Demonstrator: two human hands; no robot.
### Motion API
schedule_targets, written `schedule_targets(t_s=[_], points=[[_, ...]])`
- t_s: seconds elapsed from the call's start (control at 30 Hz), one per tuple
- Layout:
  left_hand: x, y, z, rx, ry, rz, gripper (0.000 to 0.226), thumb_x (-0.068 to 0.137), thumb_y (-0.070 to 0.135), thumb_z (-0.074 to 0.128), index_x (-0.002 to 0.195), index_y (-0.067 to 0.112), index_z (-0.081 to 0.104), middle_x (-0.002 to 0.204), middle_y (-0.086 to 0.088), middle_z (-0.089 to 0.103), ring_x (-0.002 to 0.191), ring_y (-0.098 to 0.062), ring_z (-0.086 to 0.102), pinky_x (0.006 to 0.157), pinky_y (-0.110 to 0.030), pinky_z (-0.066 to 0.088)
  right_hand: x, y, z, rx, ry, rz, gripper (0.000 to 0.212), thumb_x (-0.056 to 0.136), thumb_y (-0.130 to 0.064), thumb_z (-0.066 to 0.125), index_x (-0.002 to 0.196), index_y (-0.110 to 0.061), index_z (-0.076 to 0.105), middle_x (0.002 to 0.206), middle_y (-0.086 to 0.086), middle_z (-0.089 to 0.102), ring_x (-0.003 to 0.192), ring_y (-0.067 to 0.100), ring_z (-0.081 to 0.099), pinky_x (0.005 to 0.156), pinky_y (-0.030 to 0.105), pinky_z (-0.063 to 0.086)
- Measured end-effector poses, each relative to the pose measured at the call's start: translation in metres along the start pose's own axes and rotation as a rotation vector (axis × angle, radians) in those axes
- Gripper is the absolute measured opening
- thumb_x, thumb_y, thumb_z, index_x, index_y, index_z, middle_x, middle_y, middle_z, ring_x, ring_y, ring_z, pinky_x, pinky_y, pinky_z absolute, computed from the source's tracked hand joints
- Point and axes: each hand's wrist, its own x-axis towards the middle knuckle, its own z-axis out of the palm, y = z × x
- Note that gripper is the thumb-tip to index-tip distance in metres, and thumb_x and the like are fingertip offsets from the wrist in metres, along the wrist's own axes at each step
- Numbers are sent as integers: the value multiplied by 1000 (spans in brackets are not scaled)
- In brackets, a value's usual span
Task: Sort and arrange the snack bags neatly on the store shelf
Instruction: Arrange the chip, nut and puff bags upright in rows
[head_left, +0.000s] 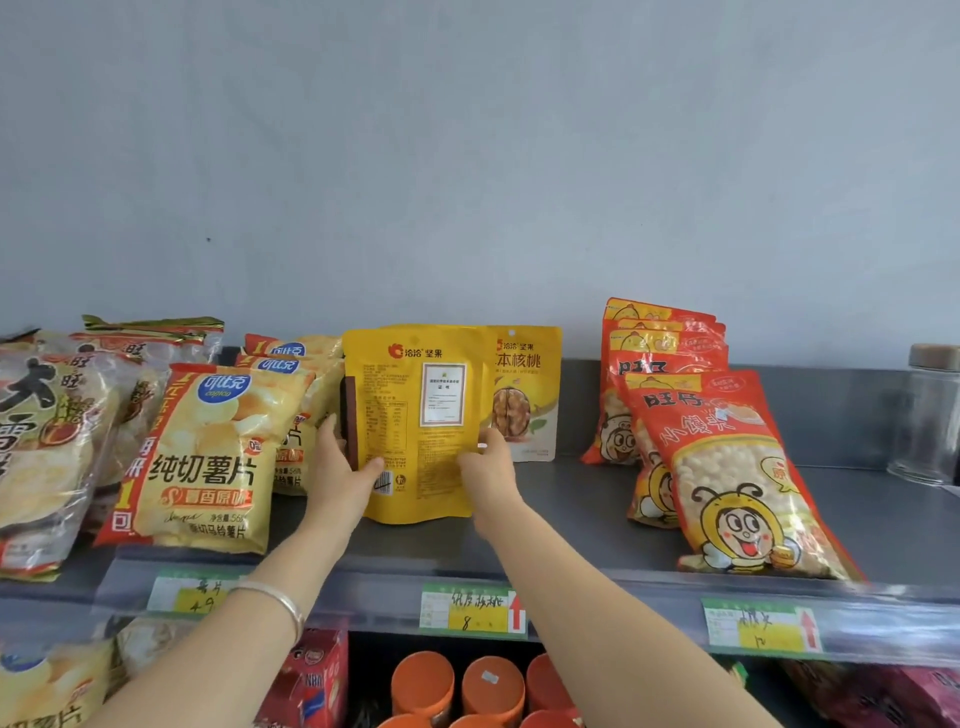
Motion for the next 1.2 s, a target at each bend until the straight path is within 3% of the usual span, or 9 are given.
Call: schedule_targets(t_s=[0.07,0.17,0.37,0.53,0.73,0.9,1.07,1.13,1.2], points=[[-8,5,2,95,173,123,59,82,10,68,132,14,38,126,-12,47,113,-27,49,93,-42,43,2,-2,-11,7,47,-36,33,92,2,40,115,-19,49,116,7,59,86,14,55,66,25,45],[-18,14,4,282,299,395,41,78,12,71,113,7,50,114,-15,50,105,-31,46,82,-39,39,9,-7,-28,-9,162,-76,29,91,0,40,108,-19,53,119,7,58,101,22,55,70,26,44],[-32,27,25,343,152,777,37,73,3,75,106,7,57,106,-15,53,100,-33,52,83,-39,42,23,-11,-61,-110,327,-108,30,93,-6,40,118,-14,54,104,5,55,88,20,50,58,27,38],[-39,36,55,461,-14,978,38,68,4,78,100,14,60,100,-8,57,90,-29,58,77,-31,40,46,-10,-78,-177,384,-91,34,91,-6,47,124,-14,49,119,9,57,101,25,56,82,41,52],[-40,34,81,573,-106,1031,36,68,11,80,99,18,61,101,-2,59,90,-23,61,73,-30,47,78,-9,-90,-264,338,-81,50,91,-5,48,140,-13,39,134,11,49,114,28,53,88,39,50],[-38,28,84,636,-80,999,37,68,9,79,97,20,60,101,-1,60,93,-23,60,73,-33,49,107,-10,-88,-318,317,-86,65,90,-4,51,149,-14,25,147,13,36,129,35,44,101,48,45],[-35,23,82,636,-28,908,32,70,7,74,95,20,60,99,2,57,95,-11,44,74,-28,41,123,-8,-87,-279,266,-68,77,90,-3,52,153,-17,11,152,12,33,135,36,37,105,51,40],[-35,22,82,687,-20,925,31,71,8,74,95,20,60,99,2,57,93,-12,44,74,-27,40,124,-4,-83,-251,236,-33,76,91,-6,52,153,-20,10,150,12,35,134,37,38,104,53,41],[-35,22,83,723,-6,930,31,71,7,74,95,19,60,99,2,57,93,-13,46,73,-26,40,125,1,-81,-285,242,-8,68,92,-14,54,151,-17,20,145,13,41,130,37,42,102,53,42]])
